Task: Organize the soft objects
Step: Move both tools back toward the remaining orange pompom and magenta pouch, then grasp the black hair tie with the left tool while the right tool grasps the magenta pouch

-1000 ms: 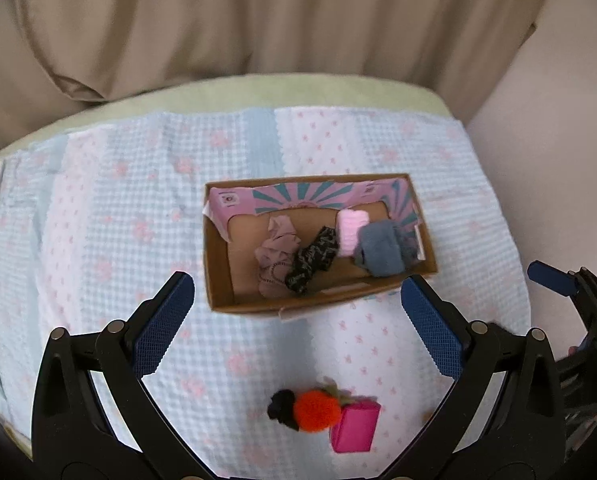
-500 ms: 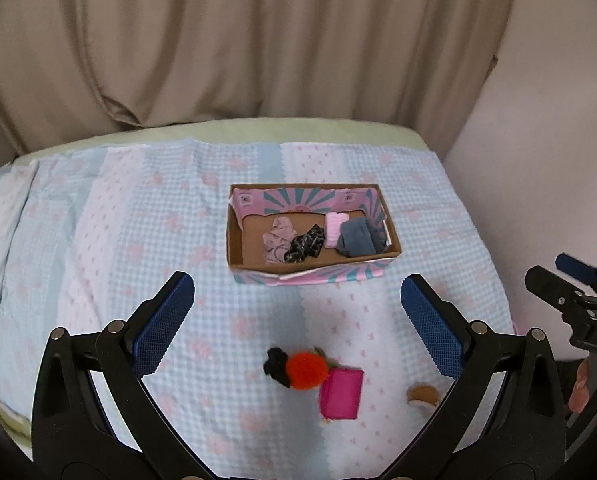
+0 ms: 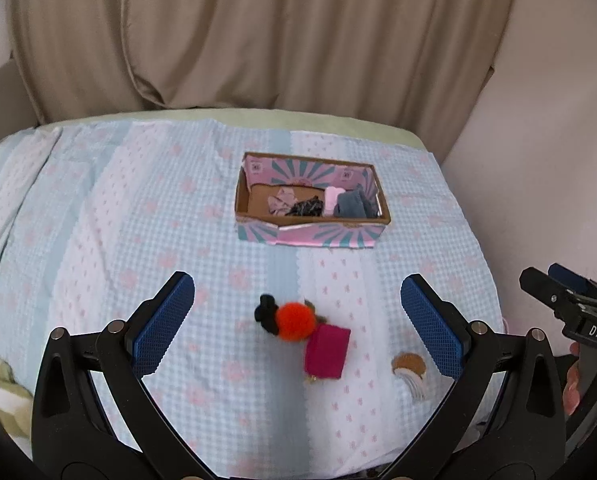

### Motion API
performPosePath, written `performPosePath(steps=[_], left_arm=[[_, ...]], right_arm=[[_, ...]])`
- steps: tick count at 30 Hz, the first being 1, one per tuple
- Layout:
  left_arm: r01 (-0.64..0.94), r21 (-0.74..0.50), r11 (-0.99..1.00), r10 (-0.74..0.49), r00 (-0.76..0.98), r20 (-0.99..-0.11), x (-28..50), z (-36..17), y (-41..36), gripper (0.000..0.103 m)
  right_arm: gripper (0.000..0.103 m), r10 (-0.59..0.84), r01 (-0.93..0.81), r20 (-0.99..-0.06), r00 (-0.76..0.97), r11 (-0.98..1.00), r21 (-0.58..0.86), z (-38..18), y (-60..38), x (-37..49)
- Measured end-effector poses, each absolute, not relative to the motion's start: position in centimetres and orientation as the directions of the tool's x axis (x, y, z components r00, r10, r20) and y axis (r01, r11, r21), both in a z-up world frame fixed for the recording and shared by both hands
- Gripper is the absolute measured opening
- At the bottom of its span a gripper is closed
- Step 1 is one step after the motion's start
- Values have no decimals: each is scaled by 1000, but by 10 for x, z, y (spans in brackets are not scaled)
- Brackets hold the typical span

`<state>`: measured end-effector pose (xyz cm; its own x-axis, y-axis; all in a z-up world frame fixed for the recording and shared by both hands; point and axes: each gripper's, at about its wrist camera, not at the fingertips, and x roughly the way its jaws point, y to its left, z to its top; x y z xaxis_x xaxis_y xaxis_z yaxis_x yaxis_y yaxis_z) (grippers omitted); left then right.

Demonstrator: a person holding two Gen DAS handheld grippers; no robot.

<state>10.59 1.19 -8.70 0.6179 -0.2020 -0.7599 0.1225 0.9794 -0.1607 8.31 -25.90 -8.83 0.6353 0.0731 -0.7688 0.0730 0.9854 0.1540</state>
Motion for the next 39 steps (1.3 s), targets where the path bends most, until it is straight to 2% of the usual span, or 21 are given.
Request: performPosePath(steps=[9, 15, 30, 34, 39], left_arm=[[70, -196, 978, -198, 594, -779, 73, -119, 31, 103], [90, -212, 973, -227, 534, -815, 85, -166, 47, 103], [478, 6, 878, -205, 387, -899, 142, -304, 34, 103], [608, 86, 789, -195, 381, -904, 156, -341, 22, 103], [730, 122, 672, -225, 358, -906, 178, -376, 8, 102]], right_arm=[[103, 98, 39, -777, 622, 987, 156, -117, -242, 52], [103, 97, 46, -795, 598, 987, 155, -151, -219, 53], [103, 68, 172, -889, 453, 972, 162, -266, -166, 106], [103, 50, 210, -909, 413, 966, 149, -298, -159, 118], [103, 27, 283, -928, 372, 949, 141, -336, -164, 134]])
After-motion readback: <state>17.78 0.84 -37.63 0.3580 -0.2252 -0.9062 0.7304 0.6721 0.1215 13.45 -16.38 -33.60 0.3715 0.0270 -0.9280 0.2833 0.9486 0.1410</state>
